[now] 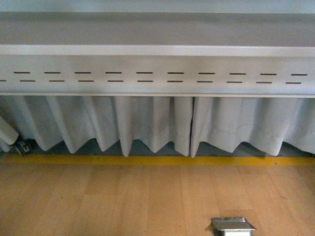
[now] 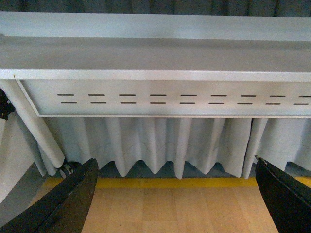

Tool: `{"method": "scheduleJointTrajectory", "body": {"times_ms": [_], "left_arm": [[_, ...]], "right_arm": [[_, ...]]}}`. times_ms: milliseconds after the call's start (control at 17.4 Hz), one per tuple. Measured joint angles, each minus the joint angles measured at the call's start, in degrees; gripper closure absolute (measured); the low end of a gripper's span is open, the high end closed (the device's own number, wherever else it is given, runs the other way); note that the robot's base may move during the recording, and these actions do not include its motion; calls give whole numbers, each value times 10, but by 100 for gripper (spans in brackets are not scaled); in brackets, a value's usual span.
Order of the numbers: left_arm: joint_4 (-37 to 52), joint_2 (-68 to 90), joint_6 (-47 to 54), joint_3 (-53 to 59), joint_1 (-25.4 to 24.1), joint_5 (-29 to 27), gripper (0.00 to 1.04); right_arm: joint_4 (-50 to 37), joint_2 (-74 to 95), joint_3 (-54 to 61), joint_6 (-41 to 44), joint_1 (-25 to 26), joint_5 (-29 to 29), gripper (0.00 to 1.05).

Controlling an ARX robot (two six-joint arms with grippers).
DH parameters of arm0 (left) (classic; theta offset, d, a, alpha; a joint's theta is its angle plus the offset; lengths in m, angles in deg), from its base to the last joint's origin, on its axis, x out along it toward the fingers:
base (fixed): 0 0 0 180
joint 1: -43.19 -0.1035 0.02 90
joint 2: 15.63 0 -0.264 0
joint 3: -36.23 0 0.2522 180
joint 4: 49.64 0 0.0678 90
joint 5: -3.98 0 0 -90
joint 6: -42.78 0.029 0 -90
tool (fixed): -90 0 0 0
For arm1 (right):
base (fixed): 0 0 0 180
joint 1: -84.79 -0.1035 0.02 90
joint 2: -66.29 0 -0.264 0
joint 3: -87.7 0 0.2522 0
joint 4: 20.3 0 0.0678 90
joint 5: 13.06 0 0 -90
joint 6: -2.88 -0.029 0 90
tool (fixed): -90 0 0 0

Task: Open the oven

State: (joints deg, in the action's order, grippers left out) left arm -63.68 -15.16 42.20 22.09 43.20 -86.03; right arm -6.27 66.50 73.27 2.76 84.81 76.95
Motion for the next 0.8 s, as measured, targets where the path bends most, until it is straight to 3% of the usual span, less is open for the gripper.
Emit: {"method": "scheduleJointTrajectory", "body": {"times_ms": [805], "left_arm": [[0,0,0,0,0,0,7]], "right_arm": [[0,0,0,0,0,0,6]]}}
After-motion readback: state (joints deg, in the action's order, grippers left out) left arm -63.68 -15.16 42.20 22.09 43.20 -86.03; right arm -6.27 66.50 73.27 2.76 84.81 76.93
